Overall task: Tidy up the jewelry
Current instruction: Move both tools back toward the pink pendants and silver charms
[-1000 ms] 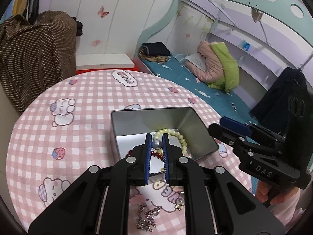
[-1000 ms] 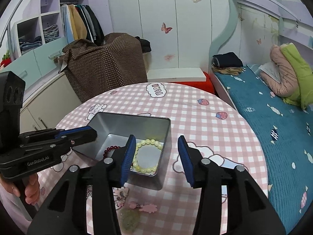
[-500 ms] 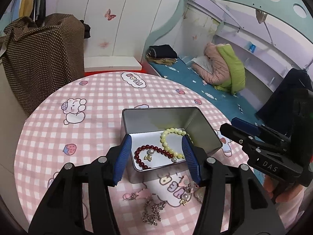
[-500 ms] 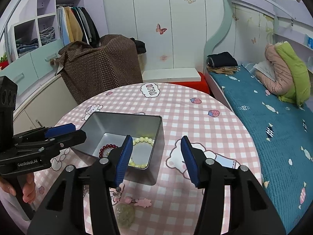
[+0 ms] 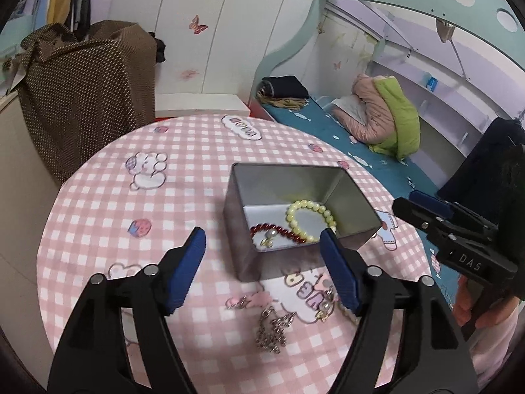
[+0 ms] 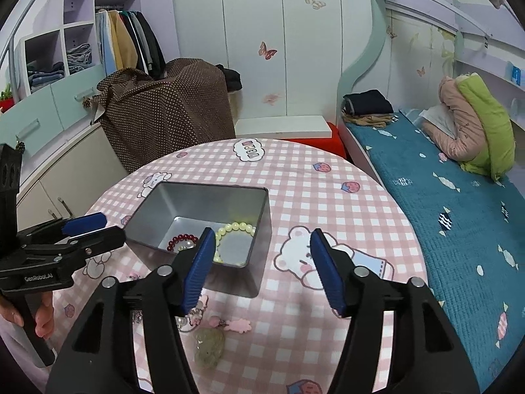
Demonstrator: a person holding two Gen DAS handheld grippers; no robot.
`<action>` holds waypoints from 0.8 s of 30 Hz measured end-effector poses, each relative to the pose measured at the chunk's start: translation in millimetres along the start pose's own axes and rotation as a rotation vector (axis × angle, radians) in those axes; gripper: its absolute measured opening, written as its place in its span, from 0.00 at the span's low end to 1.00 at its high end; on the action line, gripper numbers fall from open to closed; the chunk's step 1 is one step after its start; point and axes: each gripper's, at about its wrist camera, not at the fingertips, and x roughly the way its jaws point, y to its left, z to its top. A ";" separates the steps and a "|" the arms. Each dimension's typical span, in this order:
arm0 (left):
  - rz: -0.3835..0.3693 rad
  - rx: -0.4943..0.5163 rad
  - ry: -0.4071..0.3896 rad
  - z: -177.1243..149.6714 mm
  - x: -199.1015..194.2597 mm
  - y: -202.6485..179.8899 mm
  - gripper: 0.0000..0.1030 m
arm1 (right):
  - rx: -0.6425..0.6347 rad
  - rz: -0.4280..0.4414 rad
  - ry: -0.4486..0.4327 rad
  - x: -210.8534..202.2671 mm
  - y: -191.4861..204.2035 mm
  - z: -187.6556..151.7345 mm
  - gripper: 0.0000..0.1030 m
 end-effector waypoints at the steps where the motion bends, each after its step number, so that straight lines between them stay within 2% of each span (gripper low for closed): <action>1: 0.007 -0.004 0.007 -2.7 0.4 1.8 0.71 | 0.002 -0.005 0.005 0.2 -0.7 -1.9 0.61; 3: 0.031 -0.008 0.021 -9.1 2.2 4.6 0.80 | 0.009 -0.017 0.015 0.6 -3.4 -5.6 0.66; 8: 0.053 -0.005 0.087 -28.9 14.4 8.9 0.86 | 0.022 -0.025 0.052 5.2 -5.1 -14.9 0.69; 17: 0.065 0.044 0.132 -42.3 34.6 0.8 0.85 | 0.014 -0.017 0.109 16.0 0.3 -29.3 0.70; 22: 0.045 0.064 0.146 -43.4 40.8 -2.2 0.56 | 0.021 -0.014 0.130 22.2 1.1 -34.0 0.70; 23: 0.021 0.065 0.146 -43.3 41.0 -1.9 0.44 | 0.023 -0.013 0.134 23.5 1.2 -34.6 0.70; 24: 0.011 0.065 0.151 -43.6 42.0 -1.7 0.37 | 0.022 -0.013 0.136 24.0 1.8 -34.5 0.70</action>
